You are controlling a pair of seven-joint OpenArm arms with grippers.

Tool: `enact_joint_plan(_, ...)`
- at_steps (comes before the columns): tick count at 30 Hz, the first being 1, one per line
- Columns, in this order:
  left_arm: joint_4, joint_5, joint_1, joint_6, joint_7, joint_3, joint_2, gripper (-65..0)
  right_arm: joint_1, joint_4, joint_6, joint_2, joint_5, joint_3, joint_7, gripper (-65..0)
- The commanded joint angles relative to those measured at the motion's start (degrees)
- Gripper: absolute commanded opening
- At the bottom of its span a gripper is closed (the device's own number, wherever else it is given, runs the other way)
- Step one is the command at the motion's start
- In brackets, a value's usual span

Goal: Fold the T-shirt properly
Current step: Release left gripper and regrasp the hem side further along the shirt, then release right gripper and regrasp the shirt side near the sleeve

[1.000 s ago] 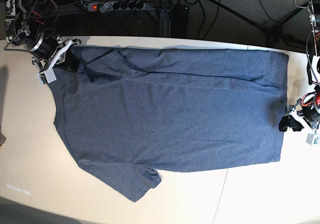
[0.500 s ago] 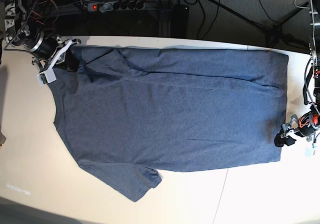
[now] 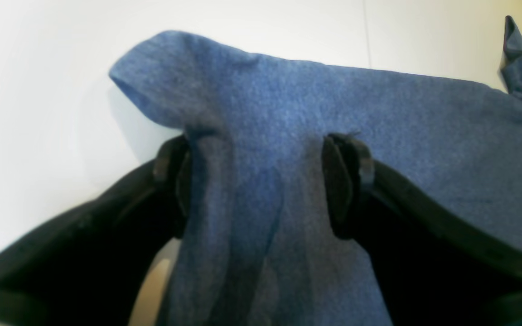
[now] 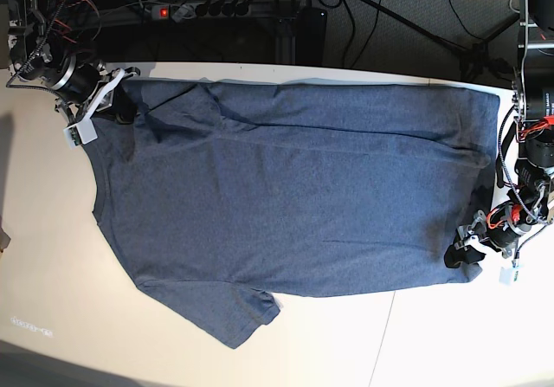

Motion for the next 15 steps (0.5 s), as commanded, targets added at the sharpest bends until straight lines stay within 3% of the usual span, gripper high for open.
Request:
enact_joint_plan(1,-0.2,2.3,-0.3,-0.3,1.9,0.2,-0.4,-21.7,-0.3,0.3,0.9,0.9,-1.5,0.4,-2.3,-65.0)
enact_joint_plan(4,-0.2,4.2,-0.3,-0.3,-1.8,0.2,-0.4,-30.6,-0.3,0.3,0.9,0.9,-1.5,0.4,-2.2,-65.0)
enact_joint_plan(9,-0.2,8.2,-0.3,-0.3,-8.8,0.2,-0.5,-63.7,-0.3,0.3,0.9,0.9,-1.4,0.4,-2.2,-65.0)
enact_joint_plan(15,-0.1,9.9,-0.3,-0.3,-9.1,0.2,-0.5,-65.0,-0.3,0.3,0.9,0.9,-1.3,0.4,-1.0,-65.0)
